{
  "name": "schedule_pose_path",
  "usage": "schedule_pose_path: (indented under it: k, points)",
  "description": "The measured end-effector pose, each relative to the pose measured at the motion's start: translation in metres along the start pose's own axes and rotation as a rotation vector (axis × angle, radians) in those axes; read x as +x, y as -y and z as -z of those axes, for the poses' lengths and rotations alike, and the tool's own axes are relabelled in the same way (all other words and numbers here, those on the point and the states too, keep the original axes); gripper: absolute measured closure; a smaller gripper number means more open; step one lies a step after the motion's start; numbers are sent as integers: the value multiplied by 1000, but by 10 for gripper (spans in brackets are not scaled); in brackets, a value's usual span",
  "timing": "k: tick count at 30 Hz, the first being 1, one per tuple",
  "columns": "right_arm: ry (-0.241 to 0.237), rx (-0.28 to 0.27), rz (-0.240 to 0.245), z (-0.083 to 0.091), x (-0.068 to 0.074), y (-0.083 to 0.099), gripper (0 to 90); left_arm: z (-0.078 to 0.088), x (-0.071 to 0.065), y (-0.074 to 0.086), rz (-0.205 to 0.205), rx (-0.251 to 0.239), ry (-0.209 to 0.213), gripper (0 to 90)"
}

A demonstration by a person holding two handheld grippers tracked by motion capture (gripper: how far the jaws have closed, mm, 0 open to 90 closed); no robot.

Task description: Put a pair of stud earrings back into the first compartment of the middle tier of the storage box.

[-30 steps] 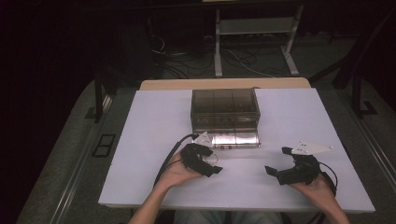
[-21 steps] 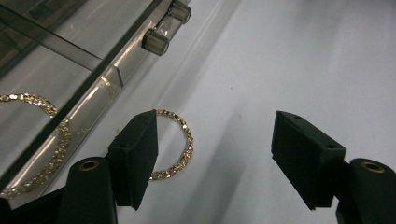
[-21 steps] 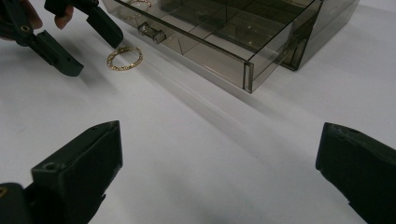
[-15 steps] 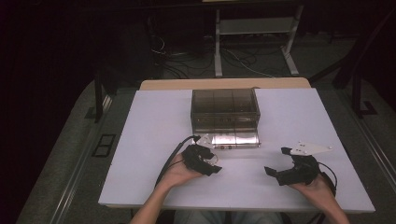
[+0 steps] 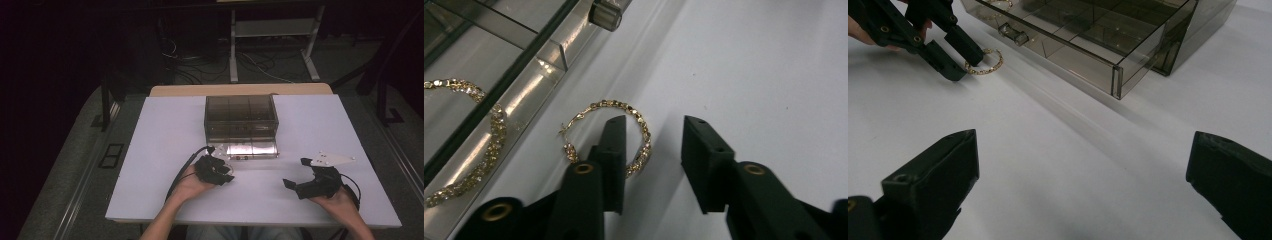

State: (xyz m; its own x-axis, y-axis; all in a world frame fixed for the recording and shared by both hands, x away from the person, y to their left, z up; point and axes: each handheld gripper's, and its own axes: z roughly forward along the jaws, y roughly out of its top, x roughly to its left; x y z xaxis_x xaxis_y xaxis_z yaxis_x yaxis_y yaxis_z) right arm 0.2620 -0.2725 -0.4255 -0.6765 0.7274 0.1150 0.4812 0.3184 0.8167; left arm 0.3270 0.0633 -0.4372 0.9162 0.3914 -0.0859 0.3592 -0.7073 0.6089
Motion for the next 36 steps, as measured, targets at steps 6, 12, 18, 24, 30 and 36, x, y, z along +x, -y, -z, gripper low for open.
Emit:
schedule_pose_path:
  k: [6,12,18,24,30,36]
  points:
    - [-1,-1,0,0,0,0,0,0,2,1,-3,10,26,792]
    - [-1,0,3,0,0,0,0,0,3,0,9,17,50,852]
    - [-2,2,2,0,1,0,0,0,6,1,58,9,77,857]
    - [-2,1,2,0,0,0,0,0,9,3,83,1,95,856]
    - [-1,1,5,-1,0,0,0,3,9,5,99,-6,102,857]
    - [-1,2,5,-1,0,0,0,9,10,7,103,-25,108,856]
